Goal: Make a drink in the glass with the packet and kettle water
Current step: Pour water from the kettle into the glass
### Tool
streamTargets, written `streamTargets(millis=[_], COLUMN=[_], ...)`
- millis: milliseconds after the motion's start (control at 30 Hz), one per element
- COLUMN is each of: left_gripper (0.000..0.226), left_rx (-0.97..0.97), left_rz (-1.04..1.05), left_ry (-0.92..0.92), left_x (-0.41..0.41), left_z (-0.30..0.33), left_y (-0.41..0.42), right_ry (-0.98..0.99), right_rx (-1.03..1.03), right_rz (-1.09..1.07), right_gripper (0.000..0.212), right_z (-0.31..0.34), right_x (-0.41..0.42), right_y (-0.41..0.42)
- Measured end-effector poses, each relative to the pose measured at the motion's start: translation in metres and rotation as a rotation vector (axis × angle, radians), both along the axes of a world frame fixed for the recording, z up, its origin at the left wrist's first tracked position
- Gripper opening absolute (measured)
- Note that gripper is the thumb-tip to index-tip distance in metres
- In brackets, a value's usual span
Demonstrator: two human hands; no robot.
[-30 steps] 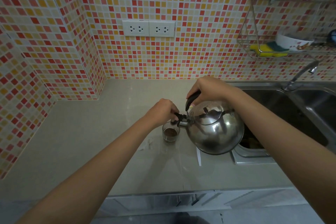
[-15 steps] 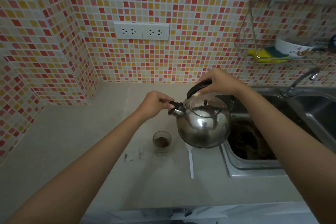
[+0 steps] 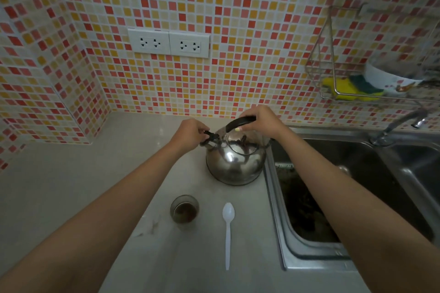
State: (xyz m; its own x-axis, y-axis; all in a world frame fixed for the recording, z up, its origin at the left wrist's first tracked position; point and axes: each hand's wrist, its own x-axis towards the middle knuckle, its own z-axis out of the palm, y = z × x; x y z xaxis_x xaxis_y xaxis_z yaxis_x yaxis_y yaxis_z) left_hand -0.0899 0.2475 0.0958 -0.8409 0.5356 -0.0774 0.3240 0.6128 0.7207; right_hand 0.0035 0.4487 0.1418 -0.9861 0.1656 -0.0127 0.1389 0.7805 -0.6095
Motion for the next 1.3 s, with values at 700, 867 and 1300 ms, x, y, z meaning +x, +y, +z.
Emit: streamTargets(millis=[700, 867, 1300], left_gripper=[0.031, 0.040, 0.027], left_rx=[-0.044, -0.023, 0.184], left_rz=[0.087, 0.077, -0.042], left_ry=[-0.008, -0.058, -0.075], left_x=[-0.040, -0.043, 0.030], left_z=[-0.030, -0.035, -0.058], left_y=[0.044, 0.043, -0.105], right_ry=[-0.060, -0.070, 0.154], right_rx=[-0.009, 0.061, 0.249], right_rz=[-0.041, -0.056, -0.117], right_gripper=[0.032, 0.033, 0.037], right_z=[-0.030, -0.030, -0.045], right_x=[-0.050, -0.050, 0.016], right_y=[0.040, 0.037, -0.041])
